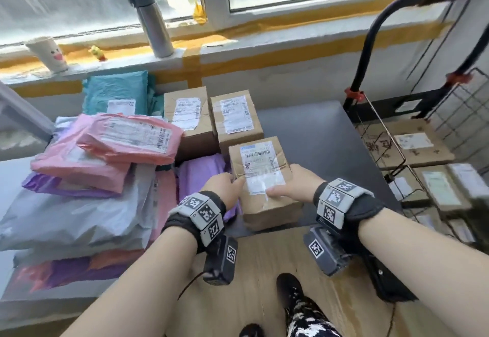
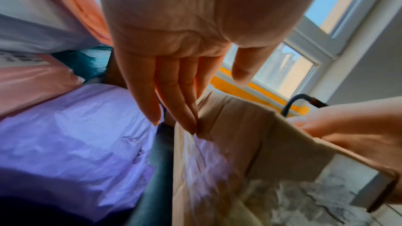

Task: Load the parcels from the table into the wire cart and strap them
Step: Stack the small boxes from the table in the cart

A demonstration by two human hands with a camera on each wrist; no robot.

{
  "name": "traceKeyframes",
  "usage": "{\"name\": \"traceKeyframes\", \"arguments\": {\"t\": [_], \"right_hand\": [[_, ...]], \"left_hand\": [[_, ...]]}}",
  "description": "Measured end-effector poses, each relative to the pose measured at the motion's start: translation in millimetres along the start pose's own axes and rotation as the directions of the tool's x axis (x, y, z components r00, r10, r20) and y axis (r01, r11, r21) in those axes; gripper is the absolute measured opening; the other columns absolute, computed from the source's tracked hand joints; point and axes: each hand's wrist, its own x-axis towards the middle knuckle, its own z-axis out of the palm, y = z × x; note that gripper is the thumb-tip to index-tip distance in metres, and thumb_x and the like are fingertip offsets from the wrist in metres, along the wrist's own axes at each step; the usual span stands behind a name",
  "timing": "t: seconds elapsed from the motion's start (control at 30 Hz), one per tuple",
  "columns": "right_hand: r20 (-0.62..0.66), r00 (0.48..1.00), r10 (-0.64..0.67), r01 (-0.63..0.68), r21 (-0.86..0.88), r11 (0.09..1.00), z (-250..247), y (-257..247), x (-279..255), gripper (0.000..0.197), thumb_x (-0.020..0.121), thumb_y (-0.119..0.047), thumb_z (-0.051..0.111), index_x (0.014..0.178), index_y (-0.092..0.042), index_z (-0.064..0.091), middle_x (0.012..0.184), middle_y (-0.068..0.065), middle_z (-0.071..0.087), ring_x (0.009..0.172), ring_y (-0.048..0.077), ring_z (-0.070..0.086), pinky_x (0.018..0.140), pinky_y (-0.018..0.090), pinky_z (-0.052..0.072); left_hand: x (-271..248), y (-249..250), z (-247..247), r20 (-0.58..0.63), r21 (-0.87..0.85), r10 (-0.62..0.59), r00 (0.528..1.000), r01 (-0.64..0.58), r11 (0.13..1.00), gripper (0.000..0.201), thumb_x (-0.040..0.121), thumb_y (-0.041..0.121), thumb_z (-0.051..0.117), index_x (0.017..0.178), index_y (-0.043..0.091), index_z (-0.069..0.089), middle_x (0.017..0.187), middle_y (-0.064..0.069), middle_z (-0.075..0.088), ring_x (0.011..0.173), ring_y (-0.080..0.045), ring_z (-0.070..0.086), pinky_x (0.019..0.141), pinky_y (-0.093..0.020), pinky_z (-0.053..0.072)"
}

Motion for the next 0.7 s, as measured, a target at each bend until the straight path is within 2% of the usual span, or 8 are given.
{"name": "traceKeyframes", "arguments": {"t": [0.07, 0.1, 0.17, 0.23, 0.33, 0.43, 0.53, 0.7], "right_hand": [[-0.094, 0.995, 0.030, -0.022, 0.079, 0.997, 0.9, 7.3, -22.2, 0.084, 0.057, -0.048, 0.078, 0.127, -0.012, 0.049, 0.120, -0.001, 0.059, 0.112, 0.019, 0.058, 0.095, 0.034, 0.047], [-0.139, 0.989, 0.055, -0.039, 0.117, 0.992, 0.6, 10.2, -36.6, 0.088, 0.061, -0.043, 0.080, 0.132, -0.011, 0.041, 0.123, -0.001, 0.055, 0.115, 0.020, 0.055, 0.096, 0.033, 0.045], [-0.230, 0.968, 0.099, -0.056, 0.188, 0.981, -1.9, 20.3, -64.9, 0.095, 0.070, -0.031, 0.080, 0.143, -0.011, 0.023, 0.133, 0.004, 0.048, 0.121, 0.022, 0.049, 0.099, 0.032, 0.041], [-0.314, 0.942, 0.118, -0.039, 0.246, 0.969, -6.6, 32.8, -89.1, 0.102, 0.069, -0.031, 0.082, 0.147, -0.013, 0.018, 0.140, 0.005, 0.043, 0.126, 0.021, 0.045, 0.103, 0.031, 0.037], [-0.410, 0.895, 0.174, -0.043, 0.308, 0.950, -17.9, 58.9, -122.4, 0.112, 0.063, -0.037, 0.085, 0.147, -0.016, 0.015, 0.142, 0.002, 0.041, 0.129, 0.020, 0.043, 0.106, 0.032, 0.035], [-0.489, 0.839, 0.238, -0.060, 0.351, 0.935, -32.2, 90.4, -151.1, 0.116, 0.054, -0.044, 0.087, 0.144, -0.018, 0.019, 0.141, 0.002, 0.041, 0.127, 0.021, 0.044, 0.107, 0.038, 0.038], [-0.562, 0.773, 0.295, -0.068, 0.389, 0.919, -52.0, 129.9, -175.4, 0.115, 0.046, -0.053, 0.087, 0.138, -0.018, 0.027, 0.136, 0.003, 0.044, 0.123, 0.021, 0.046, 0.104, 0.044, 0.042], [-0.584, 0.735, 0.344, -0.021, 0.488, 0.873, -98.0, 214.6, -218.6, 0.117, 0.052, -0.052, 0.086, 0.143, -0.016, 0.022, 0.135, 0.002, 0.049, 0.121, 0.021, 0.050, 0.104, 0.041, 0.043]], "left_hand": [[-8.1, 4.9, -1.0, 0.023, -0.087, 0.060, 0.998, -0.058, 0.995, 0.045, 0.099, 0.035, 0.035, 0.098, 0.000, 0.064, 0.105, -0.018, 0.067, 0.100, -0.032, 0.061, 0.090, -0.034, 0.047], [-11.5, 8.3, 0.0, 0.026, -0.145, 0.083, 0.996, -0.079, 0.986, 0.046, 0.099, 0.035, 0.035, 0.089, 0.000, 0.064, 0.103, -0.021, 0.068, 0.099, -0.033, 0.063, 0.092, -0.038, 0.048], [-23.6, 22.7, 3.6, 0.023, -0.212, 0.127, 0.992, -0.119, 0.970, 0.047, 0.101, 0.034, 0.033, 0.069, 0.008, 0.056, 0.092, -0.020, 0.069, 0.095, -0.033, 0.065, 0.092, -0.041, 0.049], [-38.6, 41.6, 8.9, 0.032, -0.252, 0.161, 0.986, -0.148, 0.956, 0.047, 0.102, 0.033, 0.031, 0.064, 0.014, 0.051, 0.077, -0.011, 0.066, 0.087, -0.029, 0.065, 0.085, -0.034, 0.048], [-67.3, 79.0, 22.6, 0.056, -0.264, 0.262, 0.963, -0.239, 0.934, 0.045, 0.101, 0.035, 0.030, 0.066, 0.017, 0.051, 0.070, -0.003, 0.062, 0.080, -0.024, 0.064, 0.078, -0.029, 0.046], [-91.0, 116.7, 39.7, 0.089, -0.258, 0.359, 0.929, -0.326, 0.909, 0.042, 0.101, 0.036, 0.031, 0.071, 0.016, 0.053, 0.085, -0.007, 0.064, 0.089, -0.025, 0.063, 0.089, -0.035, 0.047], [-104.5, 160.8, 61.7, 0.068, -0.293, 0.417, 0.906, -0.381, 0.877, 0.032, 0.100, 0.031, 0.036, 0.101, 0.008, 0.058, 0.108, -0.013, 0.058, 0.110, -0.030, 0.057, 0.097, -0.044, 0.046], [-128.4, 250.1, 120.6, 0.178, -0.451, 0.430, 0.885, -0.315, 0.835, 0.017, 0.096, 0.034, 0.044, 0.107, 0.021, 0.041, 0.114, -0.008, 0.050, 0.108, -0.029, 0.055, 0.087, -0.050, 0.052]]}}
